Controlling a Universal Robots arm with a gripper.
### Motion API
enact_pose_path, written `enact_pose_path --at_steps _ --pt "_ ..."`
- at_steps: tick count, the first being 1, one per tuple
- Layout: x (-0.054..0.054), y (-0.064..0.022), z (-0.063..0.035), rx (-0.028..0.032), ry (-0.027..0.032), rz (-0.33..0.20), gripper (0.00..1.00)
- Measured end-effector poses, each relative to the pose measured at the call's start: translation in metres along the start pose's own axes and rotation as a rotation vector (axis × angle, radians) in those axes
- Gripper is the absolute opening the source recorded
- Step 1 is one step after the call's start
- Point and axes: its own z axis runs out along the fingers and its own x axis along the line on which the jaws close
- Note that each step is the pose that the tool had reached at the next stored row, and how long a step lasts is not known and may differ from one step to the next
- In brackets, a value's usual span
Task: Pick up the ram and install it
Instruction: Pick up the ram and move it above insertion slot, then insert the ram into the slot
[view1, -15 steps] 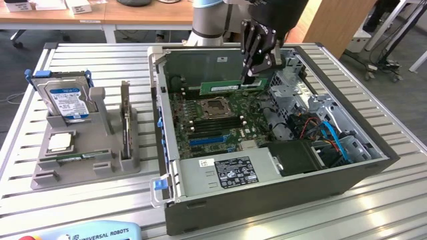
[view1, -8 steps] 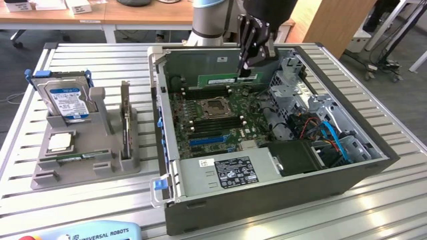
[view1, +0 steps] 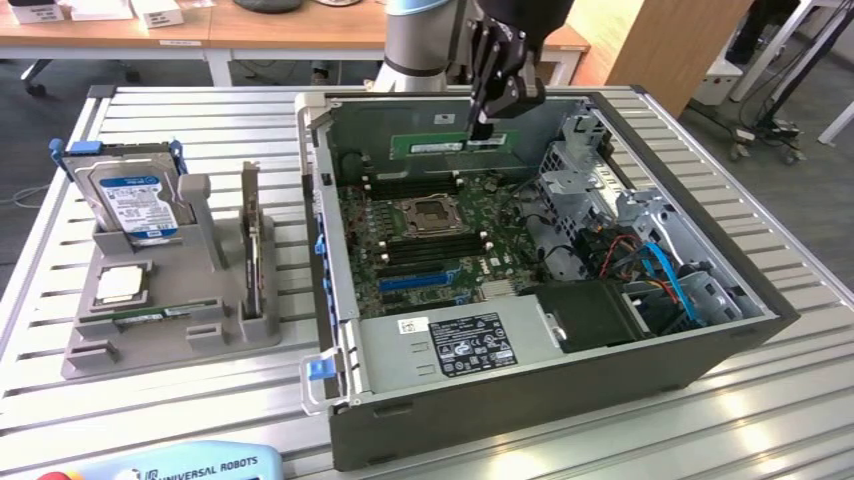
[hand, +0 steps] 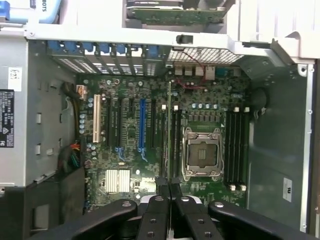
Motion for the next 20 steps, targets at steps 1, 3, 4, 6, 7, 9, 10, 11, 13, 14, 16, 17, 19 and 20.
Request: enact_pose_path --at_steps 1,3,4,6,7,9,10,11,13,14,16,17,19,20 --pt "-0.002 0.0 0.0003 0.0001 -0.0002 0.0 0.11" --pt "-0.005 -0.0001 0.0004 0.0001 -0.0001 0.001 0.11" --pt "-0.005 -0.0001 0.0004 0.0001 -0.0001 0.0 0.11" --pt "-0.005 -0.0001 0.0004 0.0001 -0.0001 0.0 0.11" --pt "-0.005 -0.0004 0.0004 0.0 -0.0001 0.0 0.11" --pt "-0.005 -0.004 0.0002 0.0001 -0.0001 0.001 0.11" --pt "-0.005 -0.0067 0.0001 0.0 -0.0001 0.0 0.11" --pt "-0.005 -0.0094 0.0 0.0001 -0.0002 0.0 0.11" --pt "-0.005 -0.0134 -0.0002 0.0 -0.0002 0.001 0.11" --pt "-0.005 -0.0146 -0.0003 0.0001 -0.0001 0.0 0.11" --pt "-0.005 -0.0149 -0.0003 0.0001 -0.0002 0.0 0.11" --pt "-0.005 -0.0149 -0.0003 0.0001 -0.0001 0.0 0.11" --pt "-0.005 -0.0149 -0.0003 0.0001 -0.0002 0.0 0.11" --pt "-0.005 -0.0149 -0.0003 0.0001 -0.0001 0.0 0.11"
